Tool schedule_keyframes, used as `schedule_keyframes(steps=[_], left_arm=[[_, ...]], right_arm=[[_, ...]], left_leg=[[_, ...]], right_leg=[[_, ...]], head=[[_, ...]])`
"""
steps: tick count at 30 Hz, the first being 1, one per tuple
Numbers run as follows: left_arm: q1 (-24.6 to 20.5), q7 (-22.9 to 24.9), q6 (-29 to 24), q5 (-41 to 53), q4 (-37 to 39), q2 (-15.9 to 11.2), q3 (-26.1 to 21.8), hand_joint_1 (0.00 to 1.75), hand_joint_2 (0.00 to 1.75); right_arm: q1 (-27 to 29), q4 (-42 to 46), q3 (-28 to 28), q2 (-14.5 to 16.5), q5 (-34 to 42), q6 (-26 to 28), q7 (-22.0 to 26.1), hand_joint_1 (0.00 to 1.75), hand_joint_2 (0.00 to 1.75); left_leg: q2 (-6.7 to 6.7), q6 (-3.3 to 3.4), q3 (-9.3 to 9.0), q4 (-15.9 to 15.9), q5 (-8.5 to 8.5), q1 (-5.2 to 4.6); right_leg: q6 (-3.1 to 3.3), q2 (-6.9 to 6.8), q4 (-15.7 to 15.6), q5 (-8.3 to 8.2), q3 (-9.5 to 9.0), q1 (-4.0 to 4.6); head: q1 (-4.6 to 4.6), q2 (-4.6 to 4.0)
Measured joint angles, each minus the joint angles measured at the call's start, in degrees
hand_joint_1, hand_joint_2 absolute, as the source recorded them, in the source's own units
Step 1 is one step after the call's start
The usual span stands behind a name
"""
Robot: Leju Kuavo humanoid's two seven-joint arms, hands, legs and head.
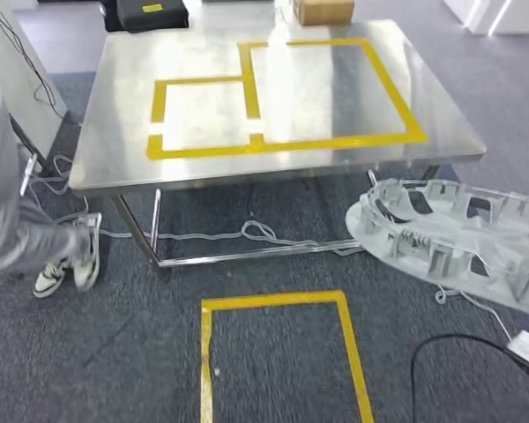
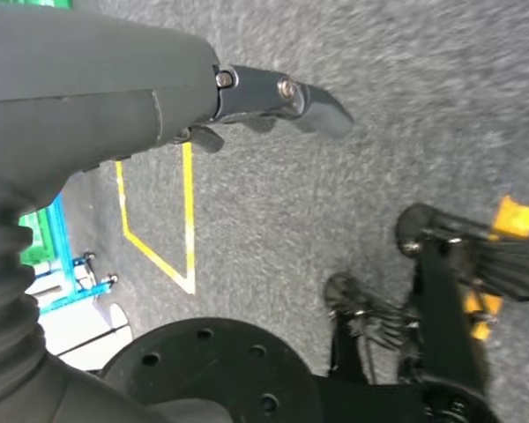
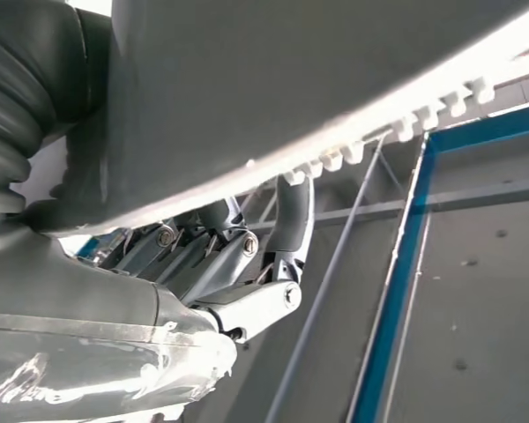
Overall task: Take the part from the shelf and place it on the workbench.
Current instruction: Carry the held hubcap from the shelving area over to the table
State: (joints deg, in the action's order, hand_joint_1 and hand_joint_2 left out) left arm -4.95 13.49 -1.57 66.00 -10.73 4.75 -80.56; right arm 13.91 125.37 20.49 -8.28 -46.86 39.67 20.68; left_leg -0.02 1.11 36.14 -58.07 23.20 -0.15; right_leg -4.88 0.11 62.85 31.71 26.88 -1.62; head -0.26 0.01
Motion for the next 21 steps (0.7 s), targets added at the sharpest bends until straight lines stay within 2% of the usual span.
schedule_keyframes(steps=[1, 3, 4, 5, 6, 7, 9, 10, 11, 13, 14, 16, 18, 19, 20, 21], left_arm=[[-0.1, 0.0, 0.0, 0.0, 0.0, 0.0, 0.0, 0.0, 1.75], [-0.1, 0.0, -0.1, 0.0, 0.0, -0.1, 0.0, 0.0, 1.75], [0.0, 0.0, -0.1, 0.0, 0.0, -0.1, 0.0, 0.0, 1.75], [0.0, 0.1, -0.1, 0.0, 0.0, -0.1, 0.0, 0.0, 1.75], [0.1, 0.1, -0.2, 0.0, 0.0, -0.1, 0.0, 0.0, 1.75], [0.1, 0.2, -0.2, 0.0, 0.0, -0.1, 0.0, 0.0, 1.75], [0.1, 0.2, -0.3, -0.1, 0.0, 0.1, 0.0, 0.0, 1.75], [0.1, 0.2, -0.3, -0.1, 0.0, 0.1, 0.0, 0.0, 1.75], [0.1, 0.3, -0.4, -0.1, 0.0, 0.2, 0.0, 0.0, 1.75], [0.0, 0.3, -0.4, -0.1, 0.0, 0.1, 0.0, 0.0, 1.75], [-0.1, 0.3, -0.4, -0.1, 0.0, 0.0, 0.0, 0.0, 1.75], [-0.3, 0.3, -0.5, -0.2, 0.0, 0.1, 0.0, 0.0, 1.75], [-0.4, 0.3, -0.5, -0.3, 0.0, 0.1, -0.1, 0.0, 1.75], [-0.3, 0.3, -0.5, -0.4, 0.0, 0.1, -0.1, 0.0, 1.75], [-0.3, 0.3, -0.5, -0.5, 0.0, 0.1, -0.1, 0.0, 1.75], [-0.2, 0.3, -0.5, -0.6, 0.0, 0.1, -0.1, 0.0, 1.75]], right_arm=[[0.0, 0.0, 0.0, 0.0, 0.1, 0.0, 0.0, 1.75, 1.75], [0.0, 0.0, 0.1, 0.0, 0.4, 0.0, 0.0, 1.75, 1.75], [0.1, -0.1, 0.1, 0.0, 0.5, 0.0, 0.0, 1.75, 1.75], [0.1, -0.1, 0.1, 0.0, 0.6, 0.0, 0.0, 1.75, 1.75], [0.1, -0.2, 0.1, 0.0, 0.6, 0.0, 0.1, 1.75, 1.75], [0.2, -0.2, 0.1, 0.0, 0.6, 0.0, 0.1, 1.75, 1.75], [0.2, -0.3, 0.1, 0.0, 0.7, 0.0, 0.2, 1.75, 1.75], [0.2, -0.4, 0.2, 0.0, 0.7, 0.0, 0.2, 1.75, 1.75], [0.2, -0.5, 0.2, 0.0, 0.7, 0.0, 0.2, 1.75, 1.75], [0.1, -0.5, 0.2, -0.1, 0.7, 0.0, 0.2, 1.75, 1.75], [0.1, -0.5, 0.2, -0.1, 0.7, 0.0, 0.2, 1.75, 1.75], [0.0, -0.5, 0.2, -0.1, 0.7, 0.0, 0.2, 1.75, 1.75], [-0.1, -0.6, 0.2, -0.1, 0.8, 0.0, 0.3, 1.75, 1.75], [-0.1, -0.7, 0.2, -0.1, 0.8, 0.0, 0.3, 1.75, 1.75], [-0.1, -0.8, 0.2, -0.1, 0.8, 0.0, 0.3, 1.75, 1.75], [-0.1, -0.9, 0.2, -0.1, 0.9, 0.0, 0.3, 1.75, 1.75]], left_leg=[[-0.04, 0.24, -0.59, 0.0, 0.56, -0.03], [-0.17, 0.59, -1.86, 0.0, 1.84, -0.21], [-0.29, 0.7, -2.7, 0.0, 2.56, -0.35], [-0.44, 0.79, -3.67, 0.0, 3.31, -0.5], [-0.58, 0.84, -4.69, 0.0, 4.04, -0.66], [-0.71, 0.87, -5.55, 0.1, 4.77, -0.79], [-0.95, 0.71, -6.83, 0.0, 6.07, -1.14], [-1.05, 0.51, -7.09, 0.1, 6.55, -1.25], [-1.14, 0.27, -7.36, 0.1, 6.83, -1.36], [-1.14, -0.28, -7.44, -0.1, 6.94, -1.48], [-1.06, -0.63, -6.96, -1.2, 6.93, -1.52], [-0.86, -1.49, -3.77, -6.5, 8.16, -1.34], [-0.77, -2.17, 0.85, -13.0, 11.02, -0.91], [-0.75, -2.4, 2.48, -14.8, 11.76, -0.74], [-0.74, -2.54, 3.24, -14.8, 11.24, -0.59], [-0.73, -2.62, 3.04, -13.0, 9.41, -0.48]], right_leg=[[-0.03, -0.03, 3.8, 0.75, 2.27, 0.07], [0.07, -0.01, 10.2, 4.69, 7.7, 0.37], [0.24, -0.01, 11.3, 6.77, 9.64, 0.56], [0.52, -0.01, 10.7, 7.78, 10.85, 0.79], [0.92, -0.01, 8.6, 7.03, 11.37, 1.03], [1.43, 0.0, 5.6, 4.23, 11.52, 1.33], [2.47, 0.16, -0.4, -4.24, 11.63, 1.92], [2.8, 0.26, -2.0, -7.38, 11.63, 2.13], [3.0, 0.35, -2.8, -8.96, 11.66, 2.24], [3.25, 0.38, -3.2, -8.9, 11.06, 1.96], [3.39, 0.35, -3.5, -8.8, 10.66, 1.74], [3.55, 0.27, -4.1, -8.54, 9.88, 1.34], [3.6, 0.26, -4.2, -8.05, 9.43, 1.11], [3.59, 0.29, -4.2, -7.75, 9.15, 1.02], [3.56, 0.32, -4.2, -7.46, 8.76, 0.95], [3.5, 0.35, -4.2, -7.17, 8.31, 0.88]], head=[[0.21, -0.01], [0.55, -0.01], [0.61, -0.01], [0.68, -0.01], [0.74, -0.01], [0.78, -0.01], [0.77, -0.01], [0.65, -0.01], [0.55, -0.01], [0.44, 0.01], [0.36, 0.01], [0.17, 0.01], [0.04, 0.01], [0.02, 0.01], [0.01, 0.01], [0.02, 0.01]])
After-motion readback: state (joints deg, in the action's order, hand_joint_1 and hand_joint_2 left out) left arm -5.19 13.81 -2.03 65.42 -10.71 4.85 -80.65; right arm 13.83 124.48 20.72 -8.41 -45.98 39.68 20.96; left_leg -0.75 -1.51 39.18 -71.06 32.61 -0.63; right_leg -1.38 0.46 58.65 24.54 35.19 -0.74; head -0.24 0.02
